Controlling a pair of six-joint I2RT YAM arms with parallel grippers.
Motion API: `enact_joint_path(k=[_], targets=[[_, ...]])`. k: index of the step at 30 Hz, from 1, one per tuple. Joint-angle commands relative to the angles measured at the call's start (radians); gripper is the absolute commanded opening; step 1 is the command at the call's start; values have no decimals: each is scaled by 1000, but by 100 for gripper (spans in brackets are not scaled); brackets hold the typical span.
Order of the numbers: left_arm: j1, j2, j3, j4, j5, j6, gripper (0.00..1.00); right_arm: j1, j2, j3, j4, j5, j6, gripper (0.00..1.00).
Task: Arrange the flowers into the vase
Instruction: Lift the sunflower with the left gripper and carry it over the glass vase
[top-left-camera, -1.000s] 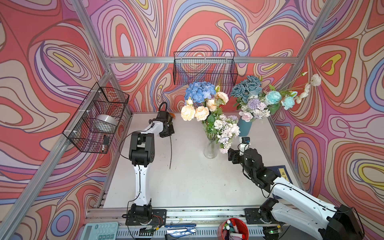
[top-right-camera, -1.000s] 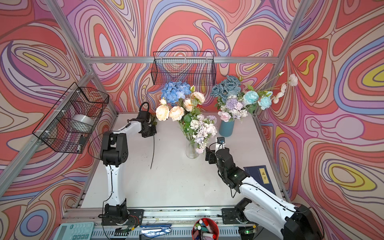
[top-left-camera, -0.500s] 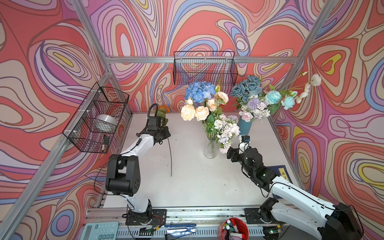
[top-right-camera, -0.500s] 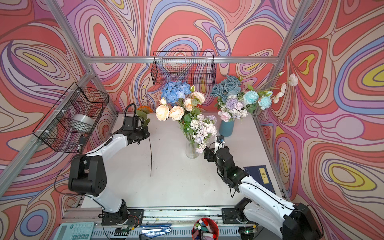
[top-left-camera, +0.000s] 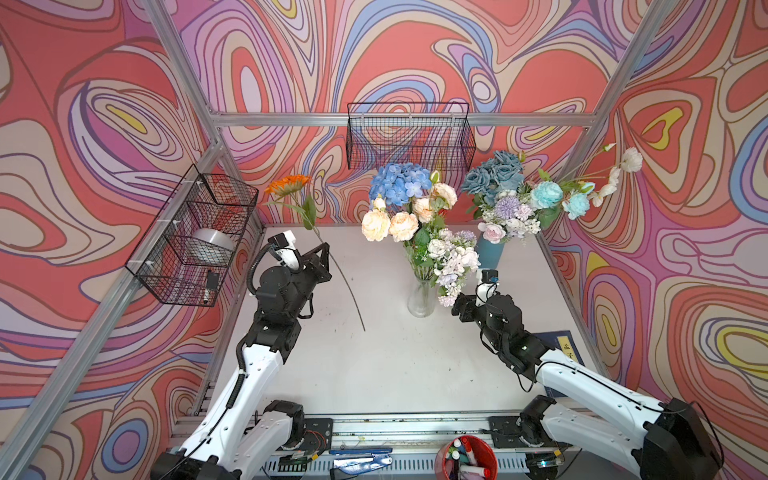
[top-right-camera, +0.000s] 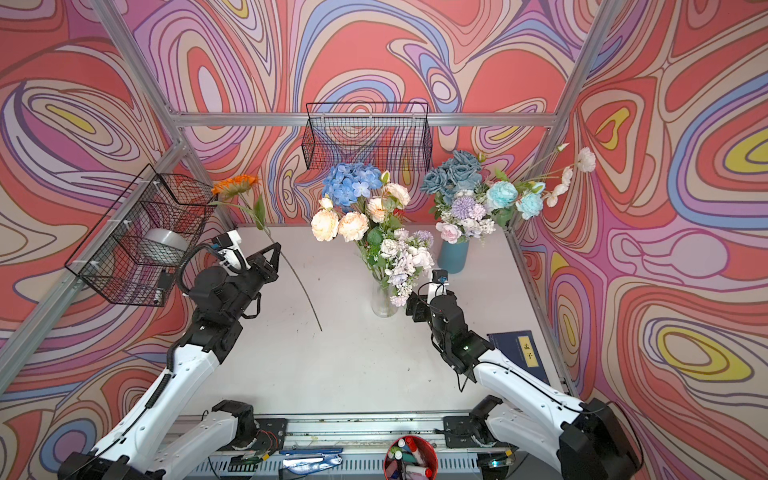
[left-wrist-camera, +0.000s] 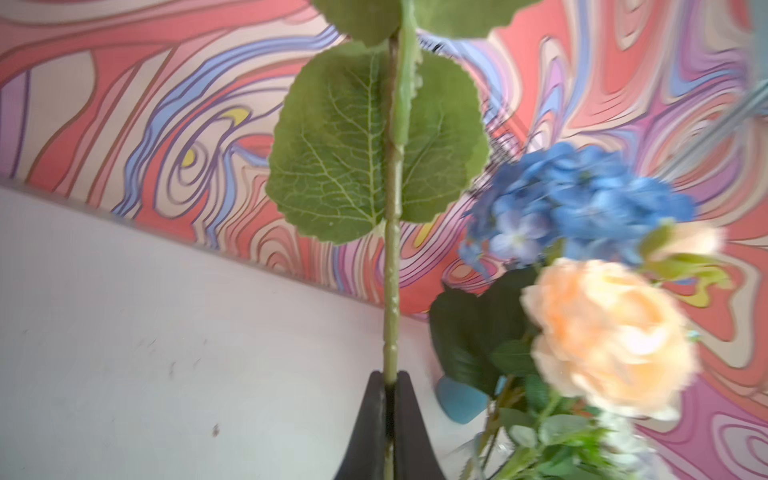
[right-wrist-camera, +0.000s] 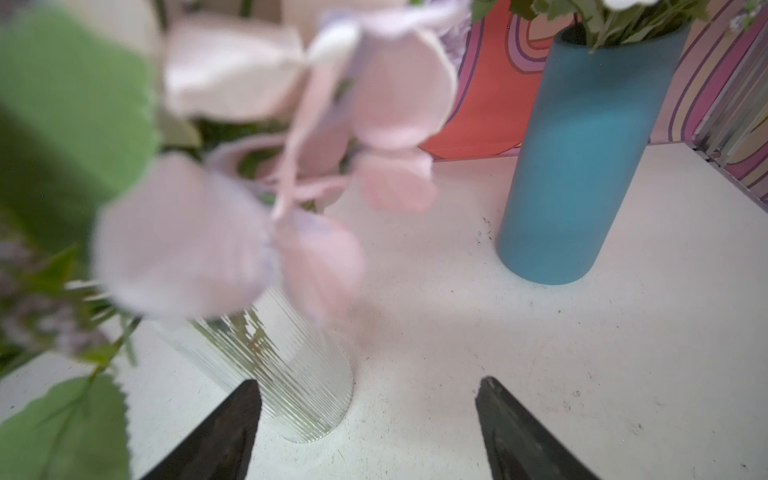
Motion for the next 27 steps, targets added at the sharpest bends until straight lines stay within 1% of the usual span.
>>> enact_joint_path(k=[1, 8, 10, 13, 15, 18, 20, 22, 27], targets=[[-33, -52, -25, 181, -38, -27, 0, -4, 12, 21, 24, -5, 25, 84], [-64, -100, 29, 292, 22, -68, 0, -4, 14, 17, 34, -1, 44, 83], [-78, -94, 19, 394, 37, -85, 0, -4, 12, 18, 34, 0, 43, 84], [-139, -59, -15, 619, 54, -64, 0, -4, 8, 17, 33, 2, 43, 84], [-210, -23, -15, 725, 56, 9, 0, -4, 3, 16, 33, 4, 42, 84], [-323, 33, 33, 736, 51, 158, 0, -4, -4, 14, 33, 5, 41, 84], [-381, 78, 63, 751, 49, 232, 0, -4, -9, 12, 30, 5, 41, 84], [-420, 127, 82, 793, 51, 270, 0, -4, -17, 10, 29, 8, 40, 84], [-474, 221, 105, 866, 40, 320, 0, -4, -36, -2, 29, 16, 40, 84]])
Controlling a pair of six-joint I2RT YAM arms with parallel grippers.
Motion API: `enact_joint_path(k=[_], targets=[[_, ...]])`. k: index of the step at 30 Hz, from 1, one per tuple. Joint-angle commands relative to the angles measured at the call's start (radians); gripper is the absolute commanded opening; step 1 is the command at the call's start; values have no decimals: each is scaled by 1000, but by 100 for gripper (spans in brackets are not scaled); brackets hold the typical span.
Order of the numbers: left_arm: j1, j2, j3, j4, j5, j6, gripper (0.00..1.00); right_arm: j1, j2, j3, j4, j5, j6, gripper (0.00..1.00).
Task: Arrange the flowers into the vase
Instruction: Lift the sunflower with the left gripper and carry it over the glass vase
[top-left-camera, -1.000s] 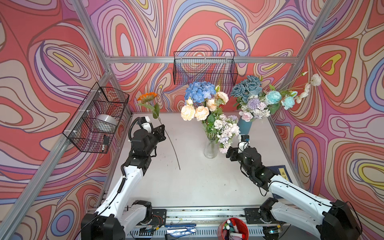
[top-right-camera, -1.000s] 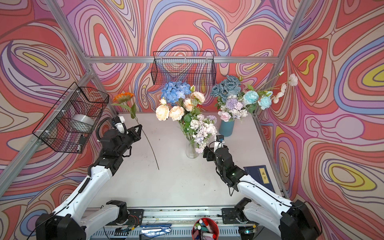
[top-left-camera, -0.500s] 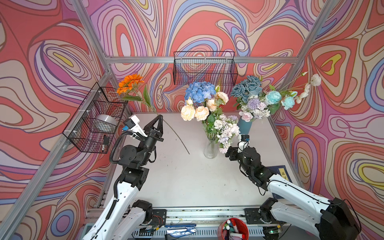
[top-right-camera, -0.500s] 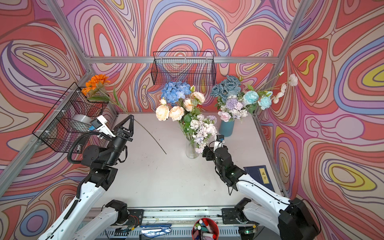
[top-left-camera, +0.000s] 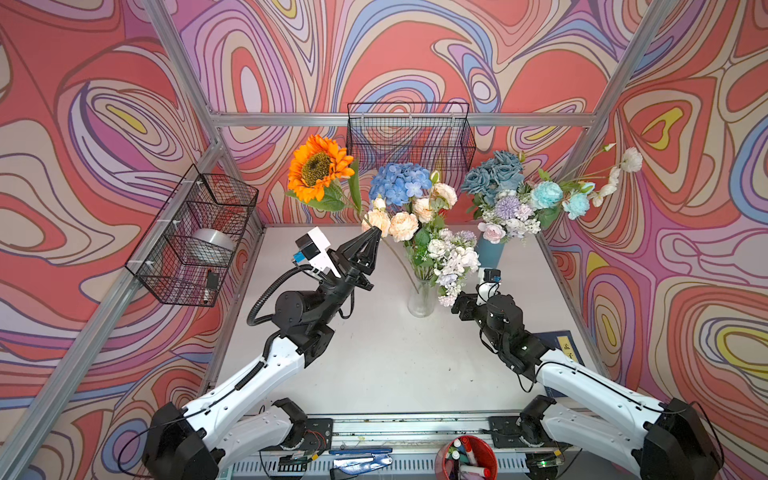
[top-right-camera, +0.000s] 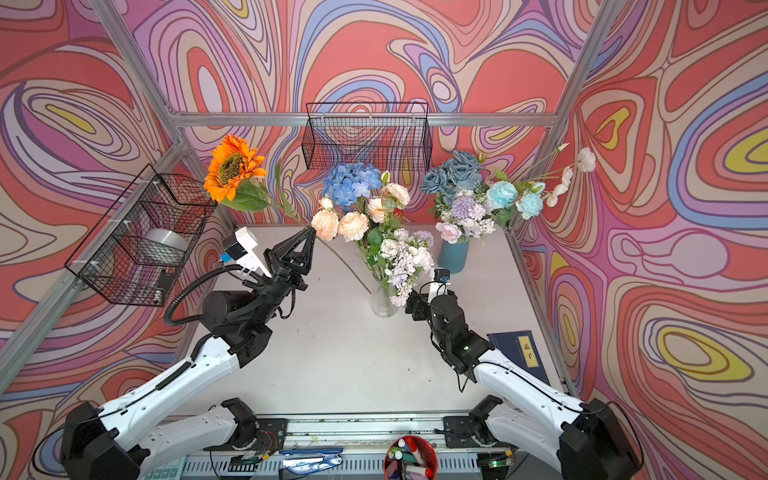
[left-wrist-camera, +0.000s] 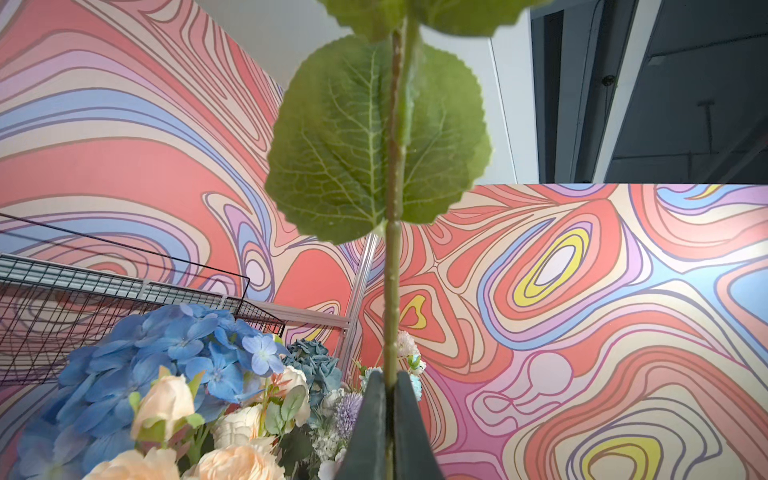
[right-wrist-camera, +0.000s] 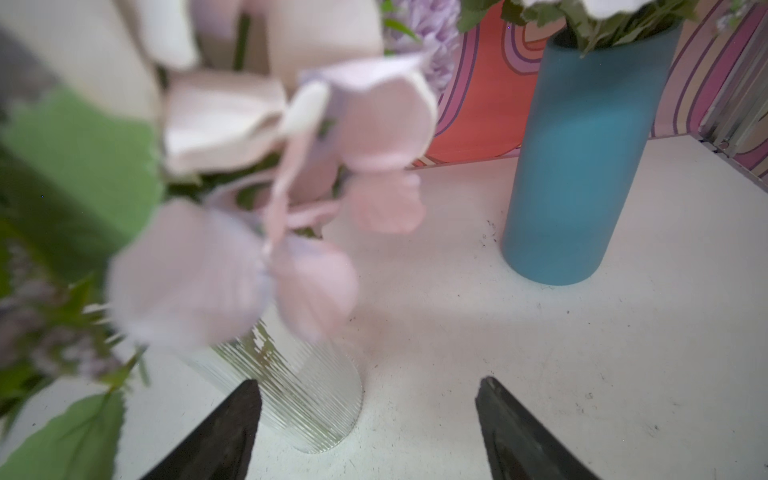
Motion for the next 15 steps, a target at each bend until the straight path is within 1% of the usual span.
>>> enact_joint_path(k=[1, 8, 11, 15], targets=[[-35, 34, 31, 145, -5, 104, 0, -4, -22, -2, 13, 15, 4, 84], [-109, 97, 25, 196, -63, 257, 0, -4, -36, -5, 14, 17, -4, 84], [-116, 136, 22, 268, -82, 277, 0, -3, -39, -5, 16, 15, -8, 84], [-117, 175, 45, 273, -102, 295, 0, -4, -44, -4, 12, 17, -10, 84]])
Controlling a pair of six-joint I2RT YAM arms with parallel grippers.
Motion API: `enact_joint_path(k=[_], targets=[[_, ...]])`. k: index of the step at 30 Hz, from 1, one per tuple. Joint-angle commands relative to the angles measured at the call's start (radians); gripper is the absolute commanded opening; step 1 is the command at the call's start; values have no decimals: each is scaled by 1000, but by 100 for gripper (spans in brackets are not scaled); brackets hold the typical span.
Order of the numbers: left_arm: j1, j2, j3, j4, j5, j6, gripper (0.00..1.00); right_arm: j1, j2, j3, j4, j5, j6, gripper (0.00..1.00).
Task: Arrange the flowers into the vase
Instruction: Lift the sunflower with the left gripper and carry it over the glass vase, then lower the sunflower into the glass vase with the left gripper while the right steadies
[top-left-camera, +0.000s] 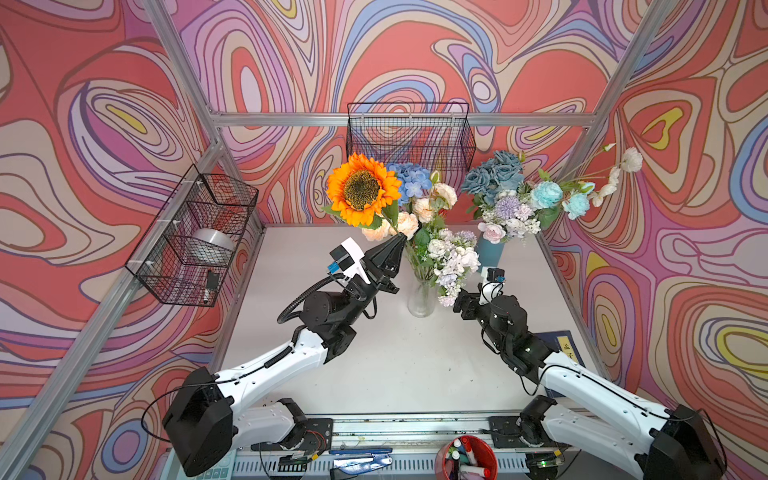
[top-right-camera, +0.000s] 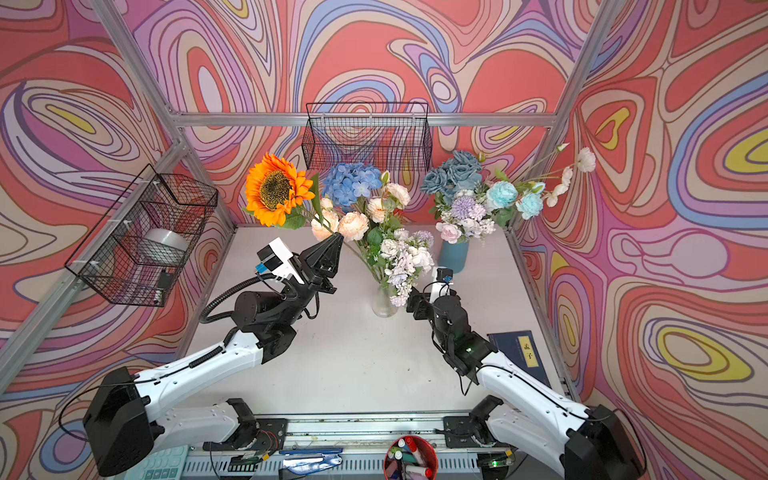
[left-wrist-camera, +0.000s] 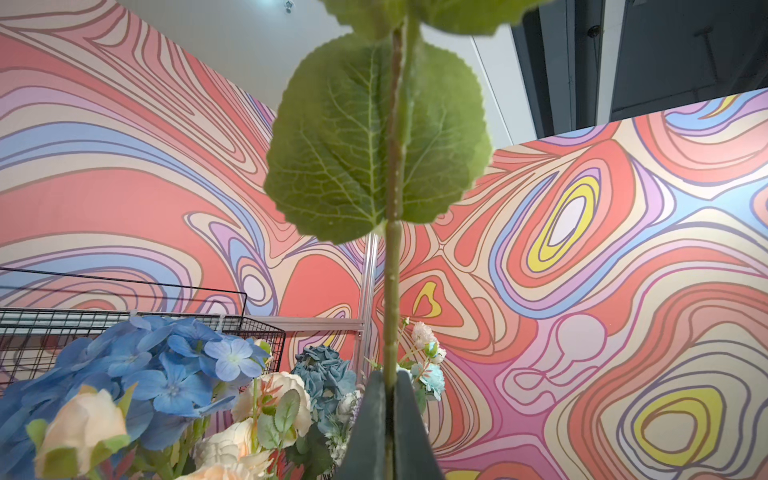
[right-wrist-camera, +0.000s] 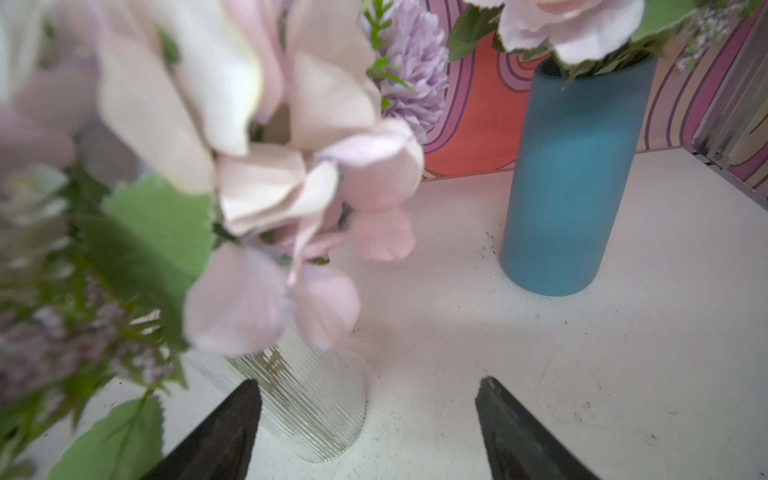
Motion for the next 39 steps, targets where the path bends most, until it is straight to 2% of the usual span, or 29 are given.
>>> enact_joint_path(k=[1, 6, 13, 21, 28, 39], targets=[[-4, 28, 50, 108, -24, 60, 0, -3, -19, -4, 11, 12, -9, 84], [-4, 64, 70, 112, -38, 119, 0, -4, -35, -5, 7, 18, -14, 84], [-4, 124, 111, 111, -60, 140, 0, -4, -36, -3, 3, 20, -21, 84], [-3, 166, 105, 110, -93, 95, 0, -4, -61, -13, -13, 36, -27, 84], [-4, 174, 41, 109, -152, 61, 0, -4, -62, -16, -14, 38, -33, 84], [-5, 270, -40, 108, -224, -35, 0, -3, -50, -14, -18, 28, -33, 84]])
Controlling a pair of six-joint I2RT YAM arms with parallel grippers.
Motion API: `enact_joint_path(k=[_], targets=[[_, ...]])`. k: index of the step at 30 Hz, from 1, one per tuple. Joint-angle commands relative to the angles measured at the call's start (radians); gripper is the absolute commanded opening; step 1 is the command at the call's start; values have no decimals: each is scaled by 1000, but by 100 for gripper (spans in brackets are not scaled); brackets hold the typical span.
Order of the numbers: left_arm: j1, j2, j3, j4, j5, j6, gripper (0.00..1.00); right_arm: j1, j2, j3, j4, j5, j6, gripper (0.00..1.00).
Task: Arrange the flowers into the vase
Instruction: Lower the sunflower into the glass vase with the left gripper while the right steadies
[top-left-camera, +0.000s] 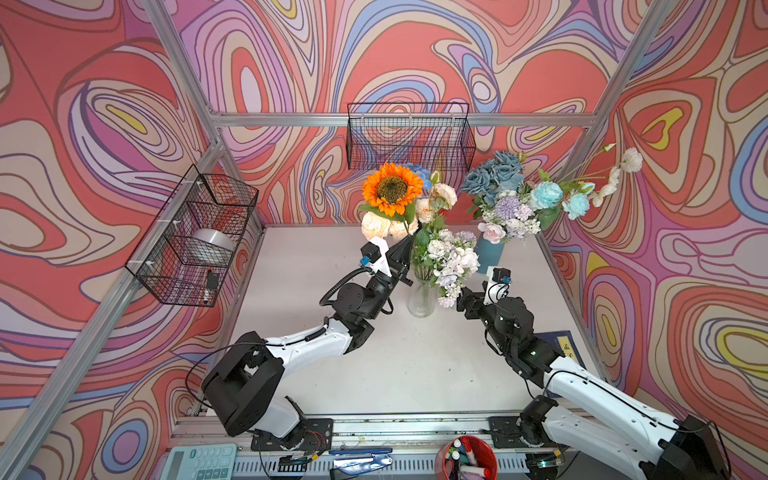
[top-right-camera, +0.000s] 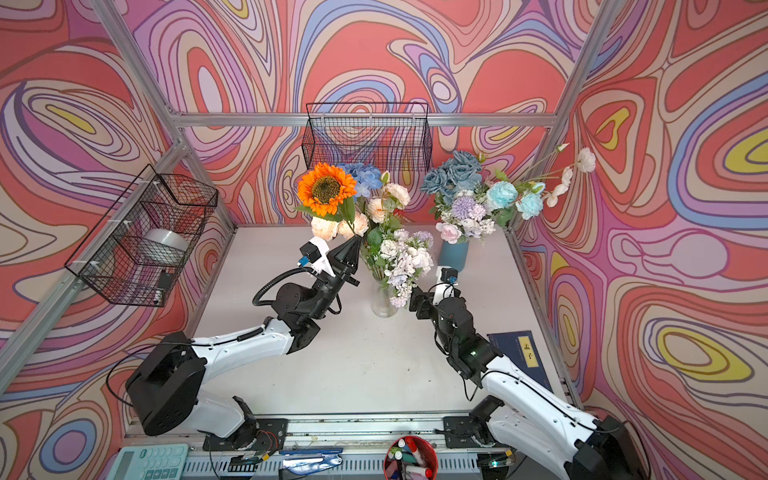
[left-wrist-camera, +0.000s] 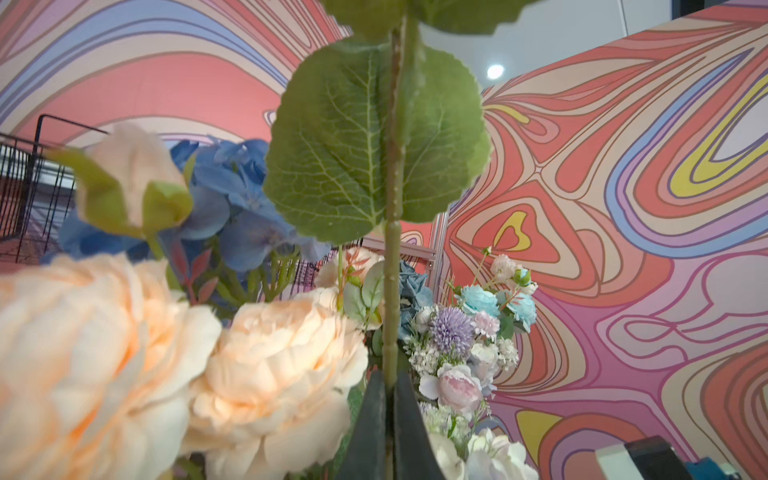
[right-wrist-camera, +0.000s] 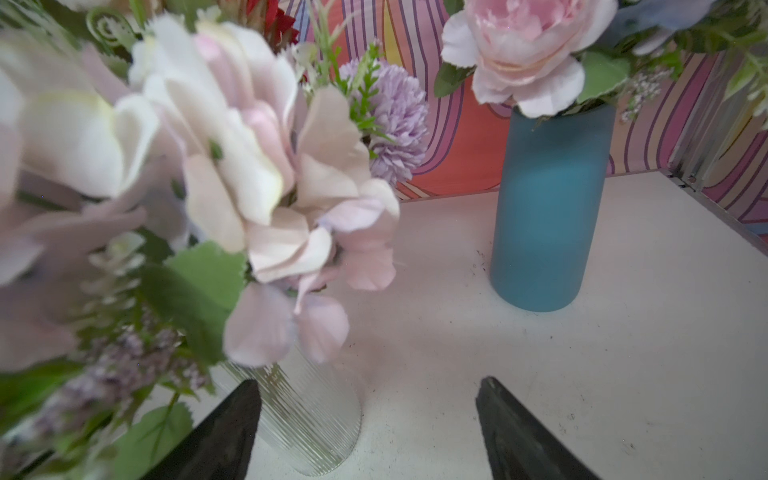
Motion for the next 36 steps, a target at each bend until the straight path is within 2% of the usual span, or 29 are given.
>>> enact_joint_path(k=[1, 6, 10, 13, 17, 19, 22, 25, 29, 31, 36], targets=[[-6, 23, -27, 60, -35, -55, 0, -4, 8, -11, -10, 4, -10, 84], [-31, 76, -50, 56, -85, -15, 0, -4, 21, -8, -6, -1, -10, 84], [-33, 123, -51, 55, -95, -41, 0, -2, 37, -17, 9, -23, -26, 84], [-35, 142, -51, 55, -99, -54, 0, -4, 40, -35, 33, -96, -55, 86], [-39, 141, -52, 45, -94, -60, 0, -4, 46, -79, 117, -271, -103, 86], [-41, 134, -55, 36, -92, -62, 2, -4, 61, -89, 143, -314, -113, 87], [-46, 111, -70, 22, -91, -73, 17, -4, 102, -98, 186, -359, -140, 87], [-53, 69, -90, -15, -80, -86, 38, -4, 150, -108, 248, -386, -180, 88], [-55, -2, -115, -122, -44, -130, 75, -3, 218, -132, 381, -381, -246, 89], [-60, -38, -130, -176, -30, -150, 99, -4, 253, -134, 431, -380, -277, 89], [-66, -119, -186, -304, -61, -182, 100, -4, 342, -114, 519, -406, -320, 90]])
